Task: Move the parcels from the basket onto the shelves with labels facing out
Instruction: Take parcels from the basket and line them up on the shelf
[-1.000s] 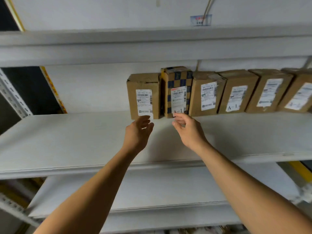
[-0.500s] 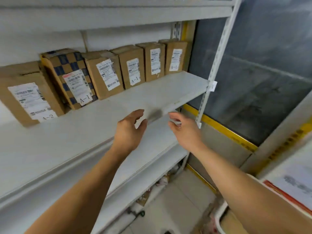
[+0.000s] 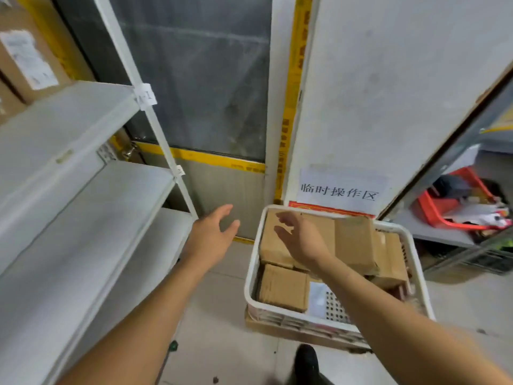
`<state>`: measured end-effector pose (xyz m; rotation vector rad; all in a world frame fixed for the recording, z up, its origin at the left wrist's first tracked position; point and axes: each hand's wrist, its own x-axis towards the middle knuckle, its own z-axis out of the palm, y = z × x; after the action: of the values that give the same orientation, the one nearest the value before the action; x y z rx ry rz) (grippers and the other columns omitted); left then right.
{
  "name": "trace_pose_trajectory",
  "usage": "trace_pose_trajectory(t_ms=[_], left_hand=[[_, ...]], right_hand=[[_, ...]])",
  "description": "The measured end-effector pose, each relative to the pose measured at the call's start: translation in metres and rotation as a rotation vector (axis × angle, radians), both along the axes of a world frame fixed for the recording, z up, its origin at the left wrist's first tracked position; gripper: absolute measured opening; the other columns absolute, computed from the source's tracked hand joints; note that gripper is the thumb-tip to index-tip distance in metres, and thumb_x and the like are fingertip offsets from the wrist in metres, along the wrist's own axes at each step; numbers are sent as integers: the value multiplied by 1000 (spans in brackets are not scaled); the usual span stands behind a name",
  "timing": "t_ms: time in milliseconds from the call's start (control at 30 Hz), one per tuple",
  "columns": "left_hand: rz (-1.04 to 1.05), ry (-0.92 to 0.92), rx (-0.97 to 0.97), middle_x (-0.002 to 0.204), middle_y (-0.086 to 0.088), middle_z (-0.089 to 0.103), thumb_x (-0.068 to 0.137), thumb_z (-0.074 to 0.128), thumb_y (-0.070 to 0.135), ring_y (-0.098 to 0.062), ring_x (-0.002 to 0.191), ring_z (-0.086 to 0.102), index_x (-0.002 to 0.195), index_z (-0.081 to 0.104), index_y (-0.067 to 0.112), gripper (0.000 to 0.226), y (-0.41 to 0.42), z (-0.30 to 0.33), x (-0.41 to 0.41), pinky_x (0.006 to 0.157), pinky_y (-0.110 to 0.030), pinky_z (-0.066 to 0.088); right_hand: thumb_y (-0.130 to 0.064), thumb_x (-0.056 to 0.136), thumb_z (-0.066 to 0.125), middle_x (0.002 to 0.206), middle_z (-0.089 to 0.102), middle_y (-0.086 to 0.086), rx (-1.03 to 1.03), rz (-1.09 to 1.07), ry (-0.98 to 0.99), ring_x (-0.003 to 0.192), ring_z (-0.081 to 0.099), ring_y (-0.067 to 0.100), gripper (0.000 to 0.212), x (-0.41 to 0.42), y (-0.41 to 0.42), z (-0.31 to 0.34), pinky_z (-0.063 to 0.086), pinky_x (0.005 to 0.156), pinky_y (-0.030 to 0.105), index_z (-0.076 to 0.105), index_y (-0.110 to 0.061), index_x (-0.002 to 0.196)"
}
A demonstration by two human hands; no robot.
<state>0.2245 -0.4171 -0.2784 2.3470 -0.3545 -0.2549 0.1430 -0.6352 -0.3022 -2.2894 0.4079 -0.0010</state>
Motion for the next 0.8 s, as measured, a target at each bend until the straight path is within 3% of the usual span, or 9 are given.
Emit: trace_pose_trajectory(t_ms=[67, 167, 367, 600, 700, 800], left_hand=[[-49, 72, 21, 146, 8, 60, 102, 64, 44, -18, 135, 55, 149, 54, 34, 49, -49, -20, -2, 110, -38, 47], [-106, 136, 58, 145, 4, 62, 102, 65, 40, -19, 133, 58, 149, 55, 28, 49, -123, -54, -8, 100, -29, 46], [-263, 265, 154, 153, -1, 56, 102, 64, 43, -22, 138, 54, 154, 50, 24, 57, -241, -116, -29, 113, -37, 46], [-408, 378, 223, 167, 3, 37, 105, 59, 42, -21, 152, 37, 162, 34, 27, 64, -329, -179, -46, 123, -40, 36], [-461, 399, 243, 169, 3, 34, 106, 58, 41, -22, 154, 33, 163, 29, 30, 65, -352, -210, -44, 123, -42, 36], [-520, 412, 290, 170, 0, 31, 106, 56, 41, -24, 156, 29, 165, 25, 31, 67, -363, -237, -42, 124, -47, 35]], right_hand=[[-35, 106, 61, 140, 66, 0, 14, -52, 69, 123, 64, 20, 42, -17, -45, -20, 53, 102, 37, 58, -22, 146], [-36, 105, 61, 140, 65, 1, 36, -141, 156, 122, 65, 21, 45, -40, -111, -49, 53, 100, 36, 57, -20, 147], [-32, 105, 63, 149, 61, 4, 64, -317, 254, 130, 62, 23, 52, -80, -215, -98, 46, 100, 29, 50, -18, 153], [-42, 103, 63, 143, 63, 8, 169, -473, 364, 115, 69, 25, 66, -91, -279, -145, 61, 94, 42, 34, -26, 160], [-41, 104, 64, 152, 54, 9, 221, -528, 401, 127, 63, 27, 69, -81, -295, -167, 53, 92, 29, 30, -23, 162], [-48, 102, 64, 156, 48, 11, 279, -572, 497, 135, 56, 31, 75, -71, -306, -192, 46, 92, 31, 28, -20, 162]])
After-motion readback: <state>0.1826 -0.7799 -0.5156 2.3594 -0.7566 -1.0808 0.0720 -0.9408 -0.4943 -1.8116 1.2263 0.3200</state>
